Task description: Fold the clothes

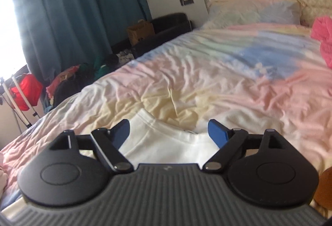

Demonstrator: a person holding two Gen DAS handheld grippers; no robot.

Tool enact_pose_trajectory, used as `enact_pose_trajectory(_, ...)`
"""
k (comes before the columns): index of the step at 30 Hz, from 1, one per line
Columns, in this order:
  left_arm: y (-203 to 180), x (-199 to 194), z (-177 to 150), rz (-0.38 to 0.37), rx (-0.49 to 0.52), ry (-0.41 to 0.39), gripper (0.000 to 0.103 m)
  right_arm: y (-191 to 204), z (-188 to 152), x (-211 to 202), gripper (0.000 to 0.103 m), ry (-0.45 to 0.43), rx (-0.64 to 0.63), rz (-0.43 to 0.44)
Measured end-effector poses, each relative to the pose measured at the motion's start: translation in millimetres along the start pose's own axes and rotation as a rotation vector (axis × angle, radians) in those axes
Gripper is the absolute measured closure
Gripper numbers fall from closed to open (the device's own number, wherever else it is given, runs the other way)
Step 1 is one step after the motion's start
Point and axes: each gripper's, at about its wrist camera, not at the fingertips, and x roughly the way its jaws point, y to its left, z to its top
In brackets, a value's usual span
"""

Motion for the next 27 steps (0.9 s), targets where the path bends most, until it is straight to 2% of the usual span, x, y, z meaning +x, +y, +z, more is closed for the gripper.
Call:
enact_pose_trajectory(3, -32, -16, 2, -0.031, 0.046, -0.080, 0.000, 27, 3, -30, 0.019, -0.043, -0.071, 0.094)
enact_pose_trajectory(6, -71, -27, 2, -0.081, 0.095, -0.165, 0.000, 60, 0, -65, 0.019, -0.079, -0.150, 0.233)
enact_pose_trajectory(10, -123, -42, 2, -0.148, 0.159, -0.277, 0.000, 100, -15, -107, 0.019, -0.097, -0.262, 0.411)
enact_pose_trajectory(13, -160, -47, -5, -0.207, 0.207, -0.331, 0.000, 125, -29, -133, 0.020, -0.105, -0.331, 0.521)
enact_pose_trajectory(16, -189, -37, -24, -0.264, 0.265, -0.389, 0.000, 136, -41, -146, 0.020, -0.083, -0.315, 0.616)
enact_pose_trajectory(18, -203, -25, -42, -0.274, 0.303, -0.399, 0.000, 137, -58, -151, 0.020, -0.067, -0.280, 0.678)
enact_pose_trajectory(22, -221, 0, -75, -0.280, 0.363, -0.379, 0.000, 154, -93, -162, 0.020, -0.074, -0.427, 0.704)
enact_pose_trajectory(27, -242, 37, -70, -0.311, 0.412, -0.309, 0.000, 163, -96, -166, 0.020, -0.064, -0.419, 0.672)
